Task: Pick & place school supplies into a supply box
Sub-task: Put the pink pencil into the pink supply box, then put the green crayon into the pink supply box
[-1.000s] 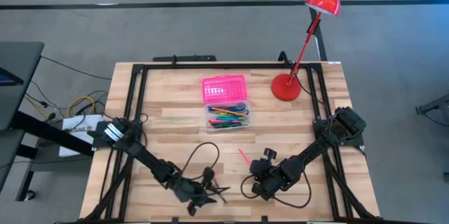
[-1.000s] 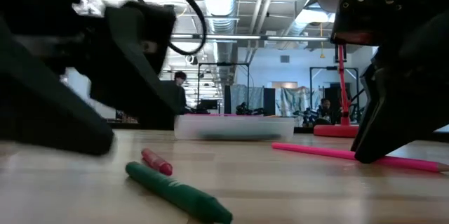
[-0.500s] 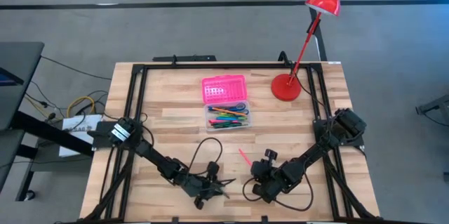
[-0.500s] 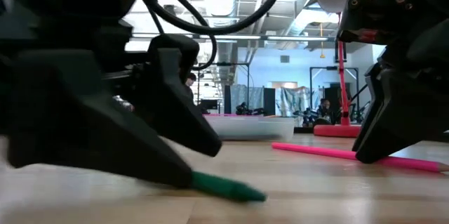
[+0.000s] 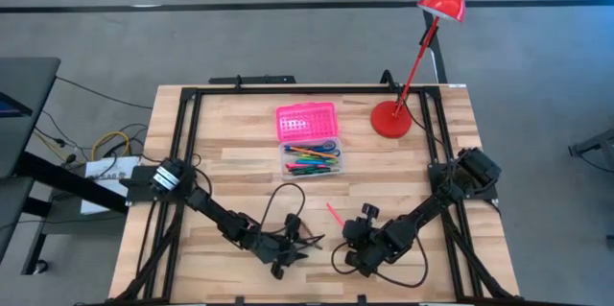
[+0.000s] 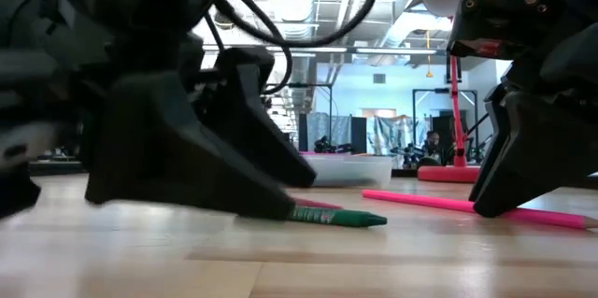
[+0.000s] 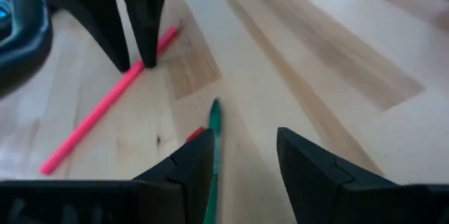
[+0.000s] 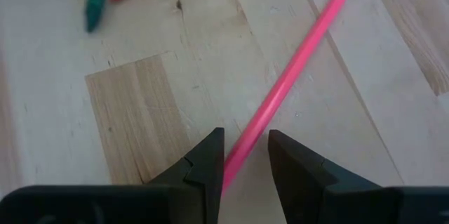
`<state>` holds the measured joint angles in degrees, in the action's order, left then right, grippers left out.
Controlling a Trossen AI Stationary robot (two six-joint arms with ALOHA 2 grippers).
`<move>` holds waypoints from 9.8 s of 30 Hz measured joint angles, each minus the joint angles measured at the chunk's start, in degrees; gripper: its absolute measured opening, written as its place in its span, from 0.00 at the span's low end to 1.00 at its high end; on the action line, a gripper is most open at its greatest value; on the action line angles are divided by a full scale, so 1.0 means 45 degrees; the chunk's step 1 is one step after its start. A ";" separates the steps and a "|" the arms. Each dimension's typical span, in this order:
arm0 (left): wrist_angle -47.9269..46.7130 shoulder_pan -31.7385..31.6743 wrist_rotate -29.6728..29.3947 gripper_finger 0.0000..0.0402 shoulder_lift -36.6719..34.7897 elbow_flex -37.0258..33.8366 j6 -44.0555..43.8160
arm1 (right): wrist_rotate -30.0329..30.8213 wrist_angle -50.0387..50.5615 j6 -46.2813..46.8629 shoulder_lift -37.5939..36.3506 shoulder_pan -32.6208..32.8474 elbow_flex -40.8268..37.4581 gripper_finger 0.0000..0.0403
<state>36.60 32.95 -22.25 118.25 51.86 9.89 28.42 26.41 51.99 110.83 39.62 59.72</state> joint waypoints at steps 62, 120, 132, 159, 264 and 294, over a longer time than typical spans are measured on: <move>-0.5717 -0.0612 0.1115 0.38 -0.1960 0.0010 -0.1802 | -0.5765 0.3492 0.0663 -0.0709 -0.1768 0.1511 0.05; -0.5497 0.0267 0.1420 0.38 -0.1951 0.0000 -0.2691 | -0.6246 0.3571 0.0811 -0.0651 -0.1836 0.1214 0.01; -0.6639 0.0622 0.0471 0.38 -0.1965 0.0046 -0.3286 | -0.5662 0.3643 0.0792 -0.0631 -0.1802 0.1190 0.01; -1.0832 0.2211 -0.5581 0.38 -0.2789 -0.0044 -0.6220 | -0.2986 0.5485 0.0280 -0.0583 -0.1998 0.2025 0.00; -0.4478 -0.4201 0.5005 0.38 -0.2728 0.0000 0.0993 | 0.4454 -0.6868 -0.6207 -0.4469 0.1709 -0.4521 0.19; -0.2909 -0.4188 0.5120 0.38 -0.1674 -0.0253 0.1095 | 0.4760 -0.7213 -0.6334 -0.4469 0.1860 -0.4522 0.19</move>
<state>23.51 14.10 0.79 110.72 50.72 14.82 49.84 -6.04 23.49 90.72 47.99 39.38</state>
